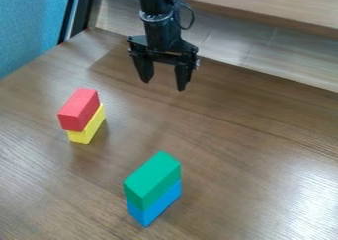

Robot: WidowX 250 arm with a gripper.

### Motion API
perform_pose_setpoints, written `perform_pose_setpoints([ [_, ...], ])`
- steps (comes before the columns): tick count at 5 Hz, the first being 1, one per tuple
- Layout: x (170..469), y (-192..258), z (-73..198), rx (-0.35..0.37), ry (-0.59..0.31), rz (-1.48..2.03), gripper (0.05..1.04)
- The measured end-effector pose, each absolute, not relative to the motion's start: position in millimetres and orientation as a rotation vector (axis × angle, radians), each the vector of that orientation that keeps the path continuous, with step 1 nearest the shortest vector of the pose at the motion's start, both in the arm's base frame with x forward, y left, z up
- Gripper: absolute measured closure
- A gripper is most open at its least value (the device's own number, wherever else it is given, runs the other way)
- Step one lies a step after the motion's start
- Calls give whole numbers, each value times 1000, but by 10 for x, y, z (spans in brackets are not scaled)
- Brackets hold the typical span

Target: Take the turquoise block off the blue block

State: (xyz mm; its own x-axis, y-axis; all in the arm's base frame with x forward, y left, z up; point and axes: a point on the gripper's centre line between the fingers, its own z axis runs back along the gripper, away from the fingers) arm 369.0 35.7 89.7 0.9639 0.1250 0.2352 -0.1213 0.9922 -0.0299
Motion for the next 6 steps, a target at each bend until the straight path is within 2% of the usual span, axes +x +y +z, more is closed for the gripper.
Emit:
perform_pose_setpoints([
  [1,3679,355,772,-20,-204,128,83],
  [3,3639,253,642,-89,-170,74,83],
  [4,3501,137,830,-128,-198,26,83],
  [6,3068,-158,988,-178,-213,-82,83],
])
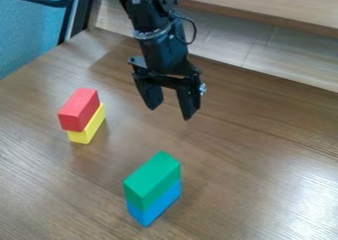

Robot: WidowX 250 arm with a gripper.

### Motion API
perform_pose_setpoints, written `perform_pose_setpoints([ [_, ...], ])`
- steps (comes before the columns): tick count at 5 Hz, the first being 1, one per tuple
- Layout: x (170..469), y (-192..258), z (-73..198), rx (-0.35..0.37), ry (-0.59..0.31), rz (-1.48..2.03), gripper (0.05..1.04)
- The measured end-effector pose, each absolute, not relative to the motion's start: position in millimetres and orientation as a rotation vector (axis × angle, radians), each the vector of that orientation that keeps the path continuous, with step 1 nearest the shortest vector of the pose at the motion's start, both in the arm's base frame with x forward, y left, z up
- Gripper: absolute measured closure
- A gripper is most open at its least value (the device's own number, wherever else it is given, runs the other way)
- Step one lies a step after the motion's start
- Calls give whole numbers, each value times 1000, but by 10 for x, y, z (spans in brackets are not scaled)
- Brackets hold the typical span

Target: Take the turquoise block off the blue block

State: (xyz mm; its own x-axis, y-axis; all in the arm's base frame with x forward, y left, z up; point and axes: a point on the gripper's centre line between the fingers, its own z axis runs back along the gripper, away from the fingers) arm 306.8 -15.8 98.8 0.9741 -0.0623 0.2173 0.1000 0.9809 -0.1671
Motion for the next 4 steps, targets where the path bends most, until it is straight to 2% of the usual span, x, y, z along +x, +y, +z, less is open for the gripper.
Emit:
perform_pose_setpoints([
  [2,2727,-368,1007,-196,-211,-176,83],
  [4,2495,-464,951,-173,-195,-228,83],
])
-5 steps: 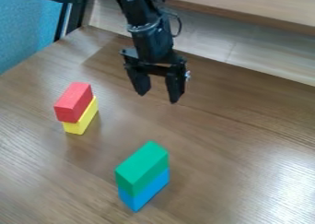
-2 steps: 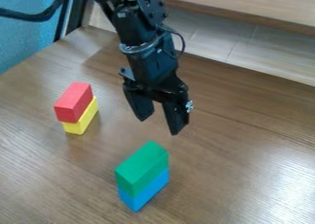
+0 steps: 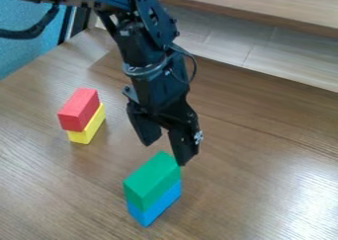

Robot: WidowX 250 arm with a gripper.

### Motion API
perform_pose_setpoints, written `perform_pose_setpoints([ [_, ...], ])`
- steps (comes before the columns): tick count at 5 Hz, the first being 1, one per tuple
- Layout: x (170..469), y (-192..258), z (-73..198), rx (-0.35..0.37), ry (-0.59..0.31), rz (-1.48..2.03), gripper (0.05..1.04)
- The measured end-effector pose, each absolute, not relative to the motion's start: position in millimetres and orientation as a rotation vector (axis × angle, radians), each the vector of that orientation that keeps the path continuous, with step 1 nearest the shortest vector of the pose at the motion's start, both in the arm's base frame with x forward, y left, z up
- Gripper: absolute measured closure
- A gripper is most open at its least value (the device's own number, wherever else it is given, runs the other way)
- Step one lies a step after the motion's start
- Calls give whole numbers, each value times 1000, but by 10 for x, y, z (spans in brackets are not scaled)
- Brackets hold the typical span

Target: Take the turquoise block off the blue block

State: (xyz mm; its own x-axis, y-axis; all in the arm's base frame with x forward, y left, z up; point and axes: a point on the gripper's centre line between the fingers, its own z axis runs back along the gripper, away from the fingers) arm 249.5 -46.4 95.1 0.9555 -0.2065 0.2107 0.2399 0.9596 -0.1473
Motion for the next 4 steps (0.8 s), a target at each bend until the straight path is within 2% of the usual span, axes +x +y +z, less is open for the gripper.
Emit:
perform_pose_setpoints([
  [4,2345,-430,756,-119,-170,-239,83],
])
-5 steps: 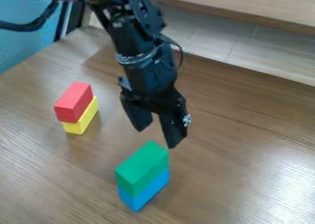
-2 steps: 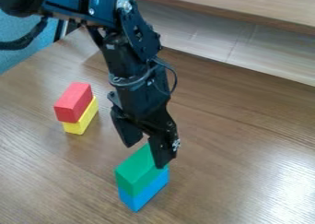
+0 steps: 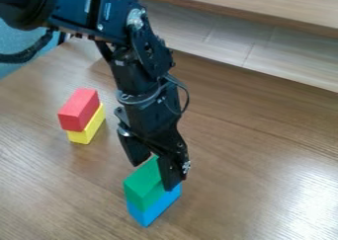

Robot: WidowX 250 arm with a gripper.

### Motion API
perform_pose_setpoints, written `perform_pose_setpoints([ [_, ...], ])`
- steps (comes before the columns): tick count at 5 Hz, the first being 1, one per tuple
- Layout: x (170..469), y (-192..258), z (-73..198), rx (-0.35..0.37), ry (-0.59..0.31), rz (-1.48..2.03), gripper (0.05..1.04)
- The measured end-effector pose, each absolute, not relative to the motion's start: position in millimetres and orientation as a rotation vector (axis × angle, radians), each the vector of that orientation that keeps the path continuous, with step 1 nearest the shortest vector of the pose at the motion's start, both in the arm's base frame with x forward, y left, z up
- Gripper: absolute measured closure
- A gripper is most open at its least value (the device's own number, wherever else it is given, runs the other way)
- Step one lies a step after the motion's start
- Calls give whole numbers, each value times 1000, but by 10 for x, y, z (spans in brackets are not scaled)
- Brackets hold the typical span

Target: Take the turquoise block off the blue block

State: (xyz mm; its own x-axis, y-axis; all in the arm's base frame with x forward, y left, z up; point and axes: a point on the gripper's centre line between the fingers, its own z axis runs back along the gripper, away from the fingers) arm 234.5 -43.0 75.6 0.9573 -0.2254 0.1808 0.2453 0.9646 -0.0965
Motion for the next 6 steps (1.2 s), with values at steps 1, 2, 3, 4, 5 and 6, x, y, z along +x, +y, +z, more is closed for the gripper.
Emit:
perform_pose_setpoints([
  [1,2321,-408,681,-103,-150,-224,83],
  [2,2308,-435,637,-94,-144,-220,139],
  [3,2312,-427,624,-85,-151,-198,405],
  [4,2308,-425,621,-84,-149,-187,498],
  [5,2298,-429,628,-89,-139,-190,498],
  [6,2341,-381,705,-104,-144,-163,498],
])
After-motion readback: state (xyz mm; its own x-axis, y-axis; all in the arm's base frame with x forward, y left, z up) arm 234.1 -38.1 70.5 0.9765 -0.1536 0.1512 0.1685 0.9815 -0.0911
